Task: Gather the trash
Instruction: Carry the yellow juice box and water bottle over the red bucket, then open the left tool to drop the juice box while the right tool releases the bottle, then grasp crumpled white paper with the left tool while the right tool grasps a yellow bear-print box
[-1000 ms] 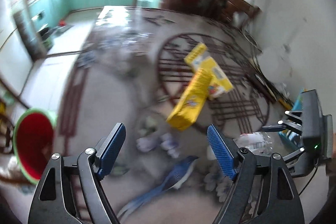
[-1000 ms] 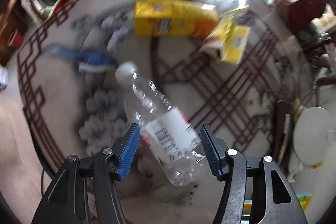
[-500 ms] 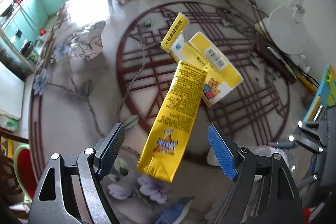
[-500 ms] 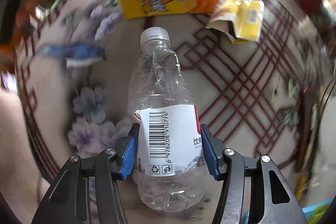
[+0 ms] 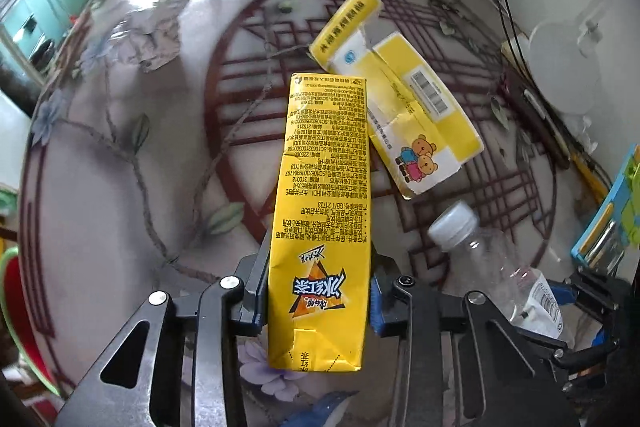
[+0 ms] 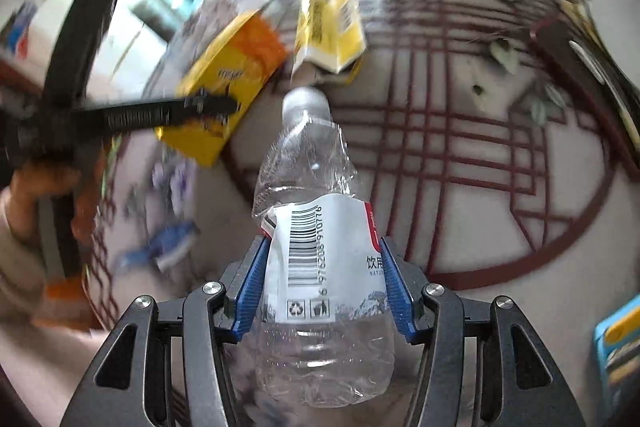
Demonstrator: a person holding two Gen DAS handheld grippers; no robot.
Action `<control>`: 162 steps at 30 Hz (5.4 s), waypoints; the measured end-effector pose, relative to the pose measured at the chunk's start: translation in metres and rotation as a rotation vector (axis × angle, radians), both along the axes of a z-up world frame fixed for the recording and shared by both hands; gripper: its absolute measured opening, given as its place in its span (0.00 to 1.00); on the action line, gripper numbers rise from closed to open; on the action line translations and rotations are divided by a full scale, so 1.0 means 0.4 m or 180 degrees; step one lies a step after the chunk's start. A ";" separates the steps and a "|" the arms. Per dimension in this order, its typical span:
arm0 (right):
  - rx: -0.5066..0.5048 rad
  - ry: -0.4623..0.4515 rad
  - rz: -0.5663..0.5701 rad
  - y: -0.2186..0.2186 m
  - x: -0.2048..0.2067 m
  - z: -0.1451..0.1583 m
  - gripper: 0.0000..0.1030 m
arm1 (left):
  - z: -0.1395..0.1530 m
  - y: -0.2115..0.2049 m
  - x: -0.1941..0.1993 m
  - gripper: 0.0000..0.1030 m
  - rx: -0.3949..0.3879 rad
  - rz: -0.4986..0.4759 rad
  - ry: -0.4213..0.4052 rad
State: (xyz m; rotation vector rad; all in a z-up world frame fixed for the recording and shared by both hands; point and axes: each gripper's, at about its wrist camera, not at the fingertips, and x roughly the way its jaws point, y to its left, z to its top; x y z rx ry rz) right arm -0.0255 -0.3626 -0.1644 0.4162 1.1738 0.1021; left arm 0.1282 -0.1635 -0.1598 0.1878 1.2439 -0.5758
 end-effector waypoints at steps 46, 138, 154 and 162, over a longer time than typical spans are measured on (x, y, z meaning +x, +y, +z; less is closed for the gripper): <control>-0.0696 0.0476 0.1071 0.408 0.036 -0.032 0.45 | 0.139 0.482 -0.153 0.35 -0.0427 0.0974 -0.0247; -0.1302 0.0437 -0.0123 0.127 0.482 -0.031 0.60 | 0.273 0.477 0.102 0.84 -0.0476 0.0469 -0.1117; -0.0355 -0.0193 -0.0421 -0.052 0.422 -0.004 0.29 | 0.067 0.070 0.363 0.84 0.0102 0.0019 -0.0894; -0.0365 -0.0381 -0.0487 -0.040 0.376 0.055 0.29 | 0.022 0.034 0.383 0.45 0.0190 0.0161 -0.0801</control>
